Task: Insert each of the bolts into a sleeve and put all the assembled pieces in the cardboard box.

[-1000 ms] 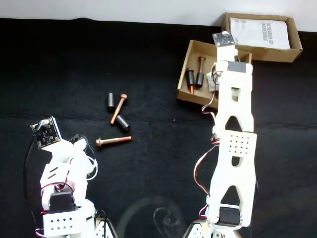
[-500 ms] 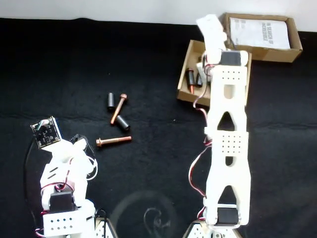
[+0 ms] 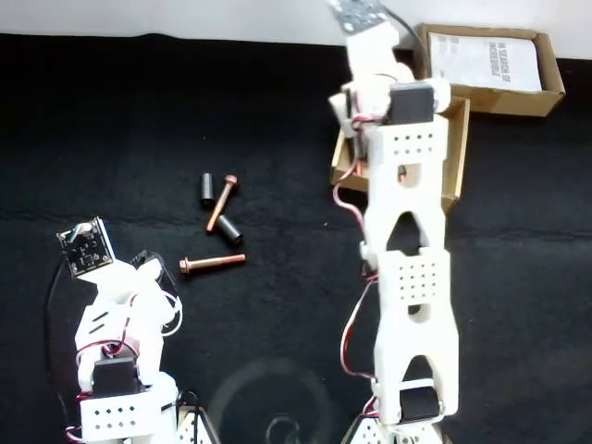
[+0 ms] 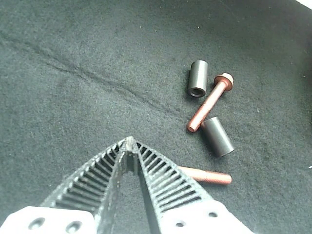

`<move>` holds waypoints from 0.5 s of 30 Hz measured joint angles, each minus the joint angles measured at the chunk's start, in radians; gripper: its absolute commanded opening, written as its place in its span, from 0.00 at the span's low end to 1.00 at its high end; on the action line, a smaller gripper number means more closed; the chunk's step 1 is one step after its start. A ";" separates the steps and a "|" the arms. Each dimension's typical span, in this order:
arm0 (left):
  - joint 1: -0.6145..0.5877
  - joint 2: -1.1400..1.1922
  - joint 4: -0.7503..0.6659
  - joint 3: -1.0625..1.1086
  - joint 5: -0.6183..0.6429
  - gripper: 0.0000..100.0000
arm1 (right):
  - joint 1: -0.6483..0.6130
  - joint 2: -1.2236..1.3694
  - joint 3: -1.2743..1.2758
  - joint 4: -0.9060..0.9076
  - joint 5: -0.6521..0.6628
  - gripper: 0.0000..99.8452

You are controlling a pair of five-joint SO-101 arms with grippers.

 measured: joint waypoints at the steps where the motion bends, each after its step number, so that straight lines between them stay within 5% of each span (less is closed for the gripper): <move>1: 0.000 0.000 0.000 0.000 0.000 0.01 | -0.021 -0.031 0.025 0.000 -0.026 0.18; 15: 0.000 0.000 0.000 0.000 0.000 0.01 | -0.293 -0.397 0.684 0.000 -0.009 0.18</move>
